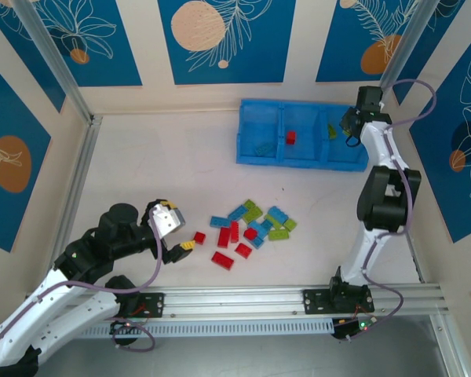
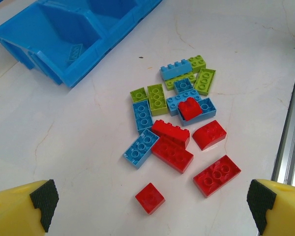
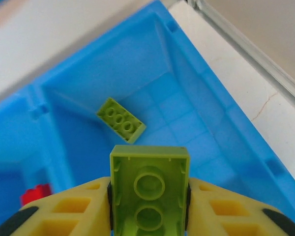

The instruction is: Sort the legos into containers by color

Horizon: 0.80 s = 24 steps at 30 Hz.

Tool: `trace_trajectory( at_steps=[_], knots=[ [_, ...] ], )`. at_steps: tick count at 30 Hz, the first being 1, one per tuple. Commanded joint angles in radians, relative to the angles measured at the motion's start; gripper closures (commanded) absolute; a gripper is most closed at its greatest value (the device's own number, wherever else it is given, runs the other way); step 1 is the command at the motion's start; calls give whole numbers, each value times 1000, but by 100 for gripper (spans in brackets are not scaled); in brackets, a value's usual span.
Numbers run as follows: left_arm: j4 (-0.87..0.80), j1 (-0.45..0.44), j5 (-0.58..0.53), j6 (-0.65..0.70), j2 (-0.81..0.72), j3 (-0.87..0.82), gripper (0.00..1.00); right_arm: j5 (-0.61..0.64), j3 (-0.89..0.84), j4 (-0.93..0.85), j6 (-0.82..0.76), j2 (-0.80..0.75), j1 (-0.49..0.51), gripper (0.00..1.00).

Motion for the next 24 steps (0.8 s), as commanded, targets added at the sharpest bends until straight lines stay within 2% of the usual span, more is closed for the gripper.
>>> trace_trajectory(
  at_steps=[1, 2, 4, 7, 12, 16, 19, 24],
  knots=[
    [-1, 12, -3, -9, -13, -10, 0, -37, 175, -179, -10, 100, -11, 45],
    [0, 12, -3, -9, -14, -11, 0, -36, 237, -241, -7, 133, -13, 39],
    [1, 13, 0, -12, -10, -13, 0, -27, 301, -300, -5, 154, -10, 33],
    [1, 12, -1, -14, -5, -11, 0, -54, 249, -280, 0, 87, 0, 32],
    [10, 15, -5, -16, -4, -13, 0, -107, -16, -186, 39, -174, 38, 31],
    [7, 16, -23, -15, 0, -13, 0, -189, -303, -77, 54, -442, 121, 29],
    [4, 18, -48, -14, 4, -10, 0, -274, -481, -53, 45, -626, 239, 29],
    [1, 22, -59, -16, 7, -10, 0, -204, -621, -215, 135, -774, 572, 29]
  ],
)
